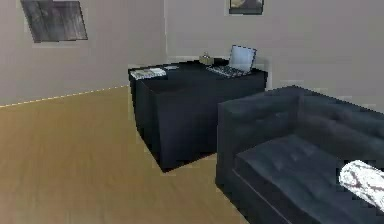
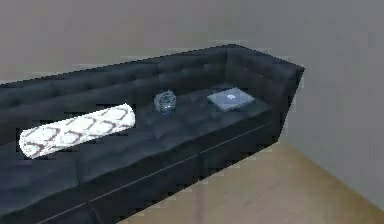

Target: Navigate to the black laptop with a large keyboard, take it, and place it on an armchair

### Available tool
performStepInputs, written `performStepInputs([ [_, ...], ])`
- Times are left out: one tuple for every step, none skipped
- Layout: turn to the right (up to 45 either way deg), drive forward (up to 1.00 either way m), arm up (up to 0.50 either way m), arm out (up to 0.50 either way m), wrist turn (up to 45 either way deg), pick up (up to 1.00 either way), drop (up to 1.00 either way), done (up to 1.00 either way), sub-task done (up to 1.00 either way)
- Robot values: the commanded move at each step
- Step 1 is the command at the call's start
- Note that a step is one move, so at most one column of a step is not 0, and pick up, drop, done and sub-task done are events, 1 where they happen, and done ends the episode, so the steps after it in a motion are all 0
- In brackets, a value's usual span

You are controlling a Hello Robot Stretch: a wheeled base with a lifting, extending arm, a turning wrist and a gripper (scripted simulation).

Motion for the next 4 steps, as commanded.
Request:
performStepInputs([
  [-12.0,0.00,0.00,0.00,0.0,0.00,0.00,0.00,0.00],
  [-3.0,0.00,0.00,0.00,0.0,0.00,0.00,0.00,0.00],
  [0.0,0.90,0.00,0.00,0.0,0.00,0.00,0.00,0.00],
  [-45.0,0.00,0.00,0.00,0.0,0.00,0.00,0.00,0.00],
])
